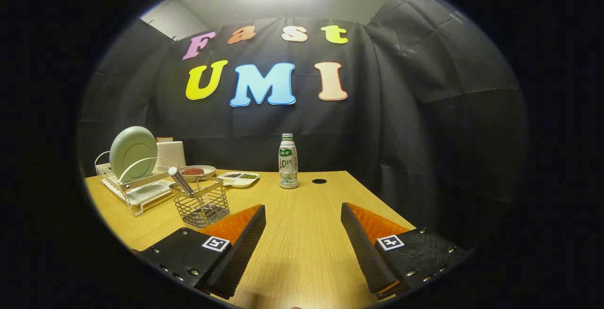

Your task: Take the plate from the dish rack, then take the spoon from the basket and place it into the plate.

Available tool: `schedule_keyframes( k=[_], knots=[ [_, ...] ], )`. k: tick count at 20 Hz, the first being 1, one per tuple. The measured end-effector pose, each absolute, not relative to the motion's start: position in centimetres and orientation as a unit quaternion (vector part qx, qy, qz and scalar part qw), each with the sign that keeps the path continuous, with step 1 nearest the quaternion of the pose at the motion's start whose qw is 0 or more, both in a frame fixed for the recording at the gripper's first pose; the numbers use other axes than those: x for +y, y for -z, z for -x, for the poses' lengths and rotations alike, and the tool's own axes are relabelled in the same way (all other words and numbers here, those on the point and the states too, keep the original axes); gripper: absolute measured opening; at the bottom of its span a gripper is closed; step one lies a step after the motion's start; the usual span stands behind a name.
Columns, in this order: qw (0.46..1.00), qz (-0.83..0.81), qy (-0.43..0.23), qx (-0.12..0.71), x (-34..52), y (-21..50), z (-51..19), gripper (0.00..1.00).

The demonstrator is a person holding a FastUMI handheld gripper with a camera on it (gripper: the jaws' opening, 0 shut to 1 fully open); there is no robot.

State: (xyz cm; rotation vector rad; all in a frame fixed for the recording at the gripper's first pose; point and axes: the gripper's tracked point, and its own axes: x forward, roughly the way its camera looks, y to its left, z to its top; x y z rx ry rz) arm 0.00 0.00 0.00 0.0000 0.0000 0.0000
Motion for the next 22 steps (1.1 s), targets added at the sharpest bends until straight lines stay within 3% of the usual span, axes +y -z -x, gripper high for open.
schedule_keyframes(
  k=[5,11,17,22],
  knots=[
    [1.0,-0.018,0.0,0.0,-0.5,-0.4,-3.9,0.98],
    [0.999,-0.016,0.025,-0.041,-2.2,-5.8,-7.8,0.98],
    [0.998,0.025,0.063,-0.02,-3.8,-11.3,0.0,0.98],
    [0.999,0.044,0.012,-0.017,1.1,-16.5,7.4,0.98]
  ],
)
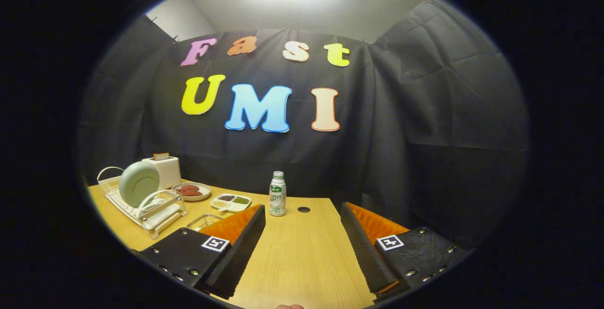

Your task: Take the plate from the dish rack, then take the spoon from the basket and place it into the plate.

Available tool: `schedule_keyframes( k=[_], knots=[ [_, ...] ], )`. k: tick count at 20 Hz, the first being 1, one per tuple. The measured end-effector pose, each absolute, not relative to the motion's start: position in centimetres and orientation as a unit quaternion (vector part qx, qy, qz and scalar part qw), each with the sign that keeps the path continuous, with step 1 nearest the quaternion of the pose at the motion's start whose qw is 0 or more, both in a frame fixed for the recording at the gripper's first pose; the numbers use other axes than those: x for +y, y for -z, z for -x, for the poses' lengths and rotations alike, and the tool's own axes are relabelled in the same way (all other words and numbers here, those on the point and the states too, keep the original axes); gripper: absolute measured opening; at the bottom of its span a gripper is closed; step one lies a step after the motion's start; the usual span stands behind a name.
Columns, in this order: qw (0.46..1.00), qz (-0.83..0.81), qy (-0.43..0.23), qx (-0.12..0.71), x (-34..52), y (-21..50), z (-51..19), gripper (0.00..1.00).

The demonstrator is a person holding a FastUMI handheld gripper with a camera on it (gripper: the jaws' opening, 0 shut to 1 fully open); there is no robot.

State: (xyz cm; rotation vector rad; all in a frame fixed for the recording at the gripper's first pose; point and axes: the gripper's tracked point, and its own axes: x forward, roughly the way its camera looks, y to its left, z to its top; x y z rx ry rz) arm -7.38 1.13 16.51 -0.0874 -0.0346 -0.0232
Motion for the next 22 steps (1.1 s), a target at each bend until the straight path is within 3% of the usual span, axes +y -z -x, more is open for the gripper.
schedule_keyframes(
  k=[5,11,18,22],
  knots=[
    [0.998,0.031,-0.061,-0.01,11.2,-20.1,10.6,0.98],
    [0.991,0.001,-0.132,0.016,27.6,-21.8,8.3,0.98],
    [0.982,-0.041,-0.149,0.106,41.8,-18.5,0.5,0.98],
    [0.977,-0.031,-0.113,0.176,44.4,-14.2,-3.7,0.98]
  ],
)
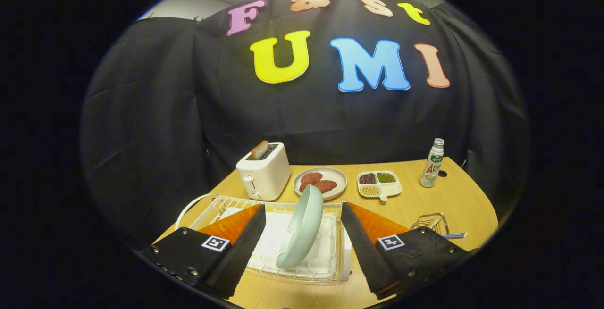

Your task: Take the plate from the dish rack, then take the spoon from the basket and place it into the plate.

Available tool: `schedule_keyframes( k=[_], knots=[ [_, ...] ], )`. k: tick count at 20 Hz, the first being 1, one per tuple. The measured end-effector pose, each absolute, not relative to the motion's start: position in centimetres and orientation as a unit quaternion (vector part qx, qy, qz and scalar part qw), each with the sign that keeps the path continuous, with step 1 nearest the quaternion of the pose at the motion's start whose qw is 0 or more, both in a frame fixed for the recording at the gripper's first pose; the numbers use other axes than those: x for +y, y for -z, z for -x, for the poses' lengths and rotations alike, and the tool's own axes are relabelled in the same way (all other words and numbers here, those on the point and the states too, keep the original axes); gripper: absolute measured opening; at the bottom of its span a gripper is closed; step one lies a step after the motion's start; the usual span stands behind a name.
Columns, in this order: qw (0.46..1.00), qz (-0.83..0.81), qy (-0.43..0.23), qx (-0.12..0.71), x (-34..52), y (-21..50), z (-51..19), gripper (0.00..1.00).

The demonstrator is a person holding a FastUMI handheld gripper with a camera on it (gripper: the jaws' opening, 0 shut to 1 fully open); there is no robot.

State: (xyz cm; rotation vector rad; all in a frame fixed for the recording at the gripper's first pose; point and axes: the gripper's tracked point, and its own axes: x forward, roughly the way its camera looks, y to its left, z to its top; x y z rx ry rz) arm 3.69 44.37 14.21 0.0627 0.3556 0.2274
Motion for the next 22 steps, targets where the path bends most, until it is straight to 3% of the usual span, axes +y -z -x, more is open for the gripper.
schedule_keyframes(
  k=[6,9,10,13,16,22],
  knots=[
    [0.97,-0.043,-0.076,0.228,44.9,-9.9,-7.3,0.98],
    [0.959,-0.052,-0.093,0.262,46.0,-7.9,-8.5,0.96],
    [0.956,-0.052,-0.098,0.273,46.3,-7.3,-8.8,0.84],
    [0.947,-0.055,-0.098,0.3,46.6,-6.0,-9.5,0.77],
    [0.945,-0.041,-0.075,0.315,45.9,-5.7,-9.6,0.42],
    [0.949,-0.004,-0.009,0.316,44.1,-7.3,-9.6,0.28]
  ],
)
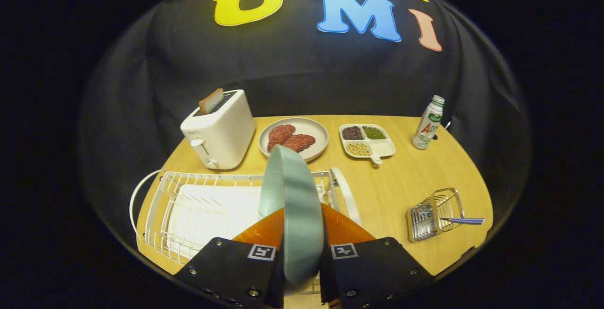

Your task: Take the plate from the dish rack, then take the spoon from the basket and place it into the plate.

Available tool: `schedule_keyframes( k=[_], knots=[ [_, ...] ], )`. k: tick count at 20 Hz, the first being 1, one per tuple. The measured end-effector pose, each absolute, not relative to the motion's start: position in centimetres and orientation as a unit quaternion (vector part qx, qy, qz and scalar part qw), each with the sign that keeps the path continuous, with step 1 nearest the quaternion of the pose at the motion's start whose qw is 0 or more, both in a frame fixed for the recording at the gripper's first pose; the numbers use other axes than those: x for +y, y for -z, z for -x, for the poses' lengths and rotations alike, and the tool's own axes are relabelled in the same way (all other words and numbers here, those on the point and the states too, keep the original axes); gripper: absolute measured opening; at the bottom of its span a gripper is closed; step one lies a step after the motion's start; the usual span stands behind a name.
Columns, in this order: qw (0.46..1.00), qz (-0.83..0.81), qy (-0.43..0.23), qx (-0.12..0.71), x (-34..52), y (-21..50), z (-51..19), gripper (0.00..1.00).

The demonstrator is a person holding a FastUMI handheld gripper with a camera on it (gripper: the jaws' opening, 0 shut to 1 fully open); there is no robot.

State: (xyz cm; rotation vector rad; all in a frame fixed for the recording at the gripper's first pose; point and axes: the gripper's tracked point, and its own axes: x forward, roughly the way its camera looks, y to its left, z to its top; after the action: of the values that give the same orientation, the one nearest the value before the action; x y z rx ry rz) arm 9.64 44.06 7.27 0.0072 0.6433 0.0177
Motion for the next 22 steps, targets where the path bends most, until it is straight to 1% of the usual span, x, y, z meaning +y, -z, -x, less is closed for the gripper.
schedule_keyframes(
  k=[8,14,22],
  knots=[
    [0.948,0.114,0.025,0.295,45.4,-9.9,-10.4,0.28],
    [0.944,0.171,0.044,0.279,45.0,-12.4,-9.2,0.27],
    [0.948,0.173,0.077,0.256,42.6,-16.1,-7.3,0.27]
  ],
)
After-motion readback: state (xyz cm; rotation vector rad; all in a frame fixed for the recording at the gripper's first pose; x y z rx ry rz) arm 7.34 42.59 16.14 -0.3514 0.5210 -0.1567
